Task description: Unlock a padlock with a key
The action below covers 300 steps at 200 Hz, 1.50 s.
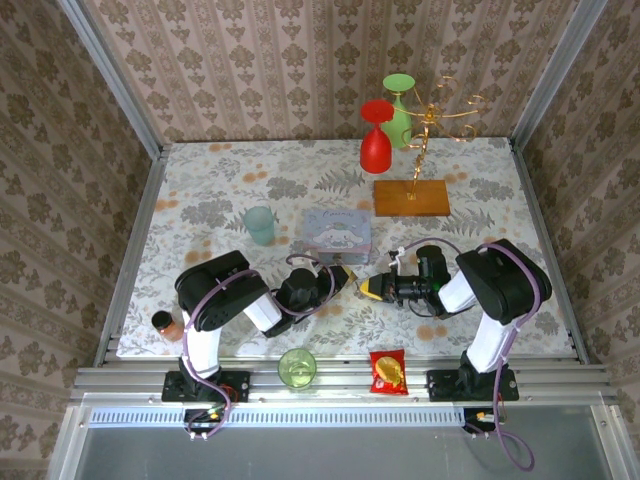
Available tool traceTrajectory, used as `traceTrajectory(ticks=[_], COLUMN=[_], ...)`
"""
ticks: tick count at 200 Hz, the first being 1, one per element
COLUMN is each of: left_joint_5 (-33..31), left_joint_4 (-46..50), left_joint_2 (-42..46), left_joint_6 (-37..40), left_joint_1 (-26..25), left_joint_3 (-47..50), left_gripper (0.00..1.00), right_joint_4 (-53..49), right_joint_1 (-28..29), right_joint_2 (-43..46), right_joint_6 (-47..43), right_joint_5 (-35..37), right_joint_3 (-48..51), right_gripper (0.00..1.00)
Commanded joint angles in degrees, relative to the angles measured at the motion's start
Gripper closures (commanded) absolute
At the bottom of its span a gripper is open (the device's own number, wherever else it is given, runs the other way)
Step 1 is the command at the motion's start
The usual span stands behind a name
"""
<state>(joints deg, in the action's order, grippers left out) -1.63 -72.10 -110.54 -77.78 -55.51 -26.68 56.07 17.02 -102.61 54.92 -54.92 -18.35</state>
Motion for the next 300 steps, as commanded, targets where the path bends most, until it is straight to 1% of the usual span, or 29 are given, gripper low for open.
traceTrajectory(ticks=[1, 27, 56, 87, 119, 146, 201, 231, 244, 265, 281, 300], left_joint_5=[1.7, 1.7, 1.5, 0.8, 0.2, 0.7, 0.9, 1.0, 1.5, 2.0, 1.9, 2.0], left_joint_4=[-2.6, -2.6, -2.6, -2.6, -2.7, -2.8, -2.8, -3.0, -2.9, -2.9, -3.0, -3.0], left_joint_2=[0.2, -0.1, 0.0, 0.0, 0.2, 0.2, -1.0, -0.4, 0.1, 0.8, 1.8, 2.5], left_joint_6=[-0.8, -1.2, -1.3, -1.3, -1.0, -1.1, -1.9, -1.8, -1.8, -2.7, -2.7, -2.8], left_joint_1=[-0.1, -0.4, -0.5, -0.3, -0.3, -0.3, -0.1, -0.1, -0.1, -0.6, -1.5, -2.1], left_joint_3=[-1.8, -2.2, -1.8, -1.1, -0.4, -1.1, -1.2, -1.1, -1.4, -1.5, -0.9, -0.5], left_gripper=[1.0, 1.0, 1.0, 1.0, 1.0, 1.0, 1.0, 1.0, 1.0, 1.0, 1.0, 1.0], right_joint_4=[3.2, 7.6, 10.3, 11.5, 9.3, 9.2, 15.5, 12.6, 13.6, 15.2, 17.8, 17.9], right_joint_1=[-0.2, -0.2, -0.2, -0.8, -1.1, -1.2, -1.1, -1.2, -1.1, -2.4, -4.8, -6.1], right_joint_2=[-1.1, -2.5, -4.1, -4.8, -3.4, -4.0, -5.4, -5.7, -6.3, -7.2, -7.8, -8.0], right_joint_6=[1.0, 3.0, 4.1, 4.6, 3.4, 3.1, 5.2, 4.2, 4.4, 5.3, 6.5, 6.8], right_joint_5=[-1.6, -2.2, -2.6, -2.5, -2.1, -2.3, -2.9, -2.7, -2.6, -2.5, -2.1, -2.2], right_joint_3=[-0.8, -0.6, -0.4, 0.2, 0.9, 0.4, 1.5, 0.6, 0.2, -0.2, 0.8, 0.9], right_gripper=[1.0, 1.0, 1.0, 1.0, 1.0, 1.0, 1.0, 1.0, 1.0, 1.0, 1.0, 1.0])
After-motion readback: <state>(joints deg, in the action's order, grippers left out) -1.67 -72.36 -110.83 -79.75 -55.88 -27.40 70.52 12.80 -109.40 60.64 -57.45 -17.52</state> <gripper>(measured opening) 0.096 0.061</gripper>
